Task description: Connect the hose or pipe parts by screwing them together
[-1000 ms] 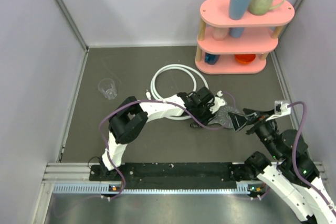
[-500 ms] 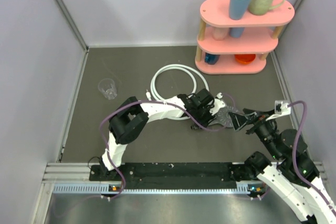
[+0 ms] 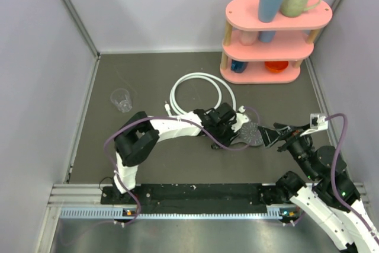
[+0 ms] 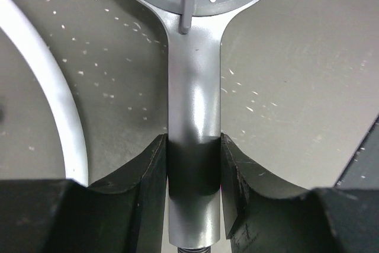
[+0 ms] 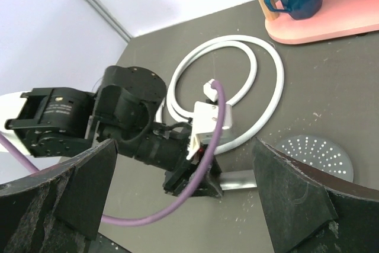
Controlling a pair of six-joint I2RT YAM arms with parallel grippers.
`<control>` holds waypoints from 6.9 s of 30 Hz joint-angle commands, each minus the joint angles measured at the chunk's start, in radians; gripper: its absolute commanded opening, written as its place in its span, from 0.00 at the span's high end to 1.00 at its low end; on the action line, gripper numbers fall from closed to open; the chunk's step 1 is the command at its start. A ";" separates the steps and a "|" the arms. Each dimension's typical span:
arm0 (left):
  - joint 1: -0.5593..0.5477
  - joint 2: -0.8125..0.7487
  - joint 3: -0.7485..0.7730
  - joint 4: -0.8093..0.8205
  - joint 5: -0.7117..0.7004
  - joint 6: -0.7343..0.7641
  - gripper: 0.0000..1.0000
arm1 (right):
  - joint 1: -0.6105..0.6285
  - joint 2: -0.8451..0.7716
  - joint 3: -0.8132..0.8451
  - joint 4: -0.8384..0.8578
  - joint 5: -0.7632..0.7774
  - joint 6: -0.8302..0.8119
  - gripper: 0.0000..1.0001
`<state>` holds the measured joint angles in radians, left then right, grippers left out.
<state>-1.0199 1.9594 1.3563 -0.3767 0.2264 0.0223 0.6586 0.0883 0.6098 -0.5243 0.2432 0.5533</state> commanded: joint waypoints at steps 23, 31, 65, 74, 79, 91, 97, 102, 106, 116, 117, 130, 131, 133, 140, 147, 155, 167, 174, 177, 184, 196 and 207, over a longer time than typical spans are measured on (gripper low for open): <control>0.032 -0.399 -0.410 0.070 -0.075 -0.404 1.00 | 0.004 0.123 -0.100 0.009 -0.022 0.174 0.08; 0.030 -0.429 -0.549 0.185 -0.041 -0.590 1.00 | 0.003 0.376 -0.154 0.023 -0.044 0.370 0.16; 0.030 -0.438 -0.684 0.469 0.106 -0.690 1.00 | 0.001 0.944 -0.323 0.814 -0.235 0.372 0.59; 0.040 -0.576 -0.686 0.395 0.045 -0.699 0.37 | 0.001 0.854 -0.274 0.761 -0.281 0.248 1.00; 0.112 -0.761 -0.691 0.329 0.043 -0.690 0.20 | 0.001 0.740 -0.226 0.698 -0.338 0.116 1.00; 0.317 -1.080 -0.735 0.432 0.218 -0.694 0.20 | 0.001 0.680 -0.097 0.920 -0.770 0.108 1.00; 0.319 -1.116 -0.741 0.500 0.214 -0.748 0.21 | 0.001 0.702 -0.082 1.086 -0.890 0.165 1.00; 0.319 -1.107 -0.809 0.746 0.306 -0.866 0.26 | 0.001 0.709 -0.090 1.175 -0.918 0.197 1.00; 0.317 -1.081 -0.861 0.920 0.381 -0.969 0.31 | 0.001 0.723 -0.099 1.219 -0.926 0.238 1.00; 0.308 -1.041 -0.888 0.980 0.444 -1.004 0.52 | -0.001 0.788 -0.079 1.211 -0.967 0.237 1.00; 0.308 -1.042 -0.888 0.983 0.441 -1.006 0.56 | -0.001 0.794 -0.079 1.216 -0.972 0.243 1.00; 0.323 -1.083 -0.875 0.846 0.354 -0.986 1.00 | -0.004 0.909 -0.019 1.083 -1.006 0.174 0.80; 0.333 -1.102 -0.875 0.831 0.320 -0.974 1.00 | -0.007 0.895 0.001 1.040 -0.984 0.149 0.75; 0.385 -1.155 -0.829 0.695 0.285 -0.906 1.00 | -0.016 0.880 0.025 0.889 -0.888 0.059 0.62; 0.587 -1.202 -0.514 0.110 -0.005 -0.628 1.00 | -0.024 0.905 0.135 0.649 -0.609 -0.139 0.29; 0.644 -1.320 -0.460 -0.076 -0.340 -0.467 1.00 | 0.010 1.269 0.362 0.529 -0.461 -0.124 0.29; 0.644 -1.501 -0.516 -0.186 -0.534 -0.344 1.00 | 0.137 1.654 0.643 0.500 -0.421 -0.153 0.30; 0.643 -1.602 -0.576 -0.180 -0.549 -0.335 1.00 | 0.174 1.932 0.765 0.464 -0.478 -0.176 0.36; 0.643 -1.605 -0.582 -0.176 -0.545 -0.331 1.00 | 0.185 1.917 0.667 0.481 -0.490 -0.182 0.37; 0.643 -1.602 -0.582 -0.176 -0.552 -0.331 1.00 | 0.191 1.852 0.567 0.486 -0.452 -0.173 0.40; 0.643 -1.594 -0.582 -0.174 -0.541 -0.334 1.00 | 0.199 1.593 0.253 0.448 -0.335 -0.144 0.44; 0.643 -1.596 -0.583 -0.177 -0.530 -0.343 1.00 | 0.220 1.249 0.088 0.459 -0.282 -0.120 0.41; 0.643 -1.591 -0.580 -0.183 -0.536 -0.348 1.00 | 0.282 1.547 0.123 1.167 -0.420 -0.388 0.38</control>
<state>-0.3801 0.3630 0.7738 -0.6334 -0.3046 -0.3157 0.9298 1.5249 0.6769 0.4038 -0.1482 0.2714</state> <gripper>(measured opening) 0.341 0.623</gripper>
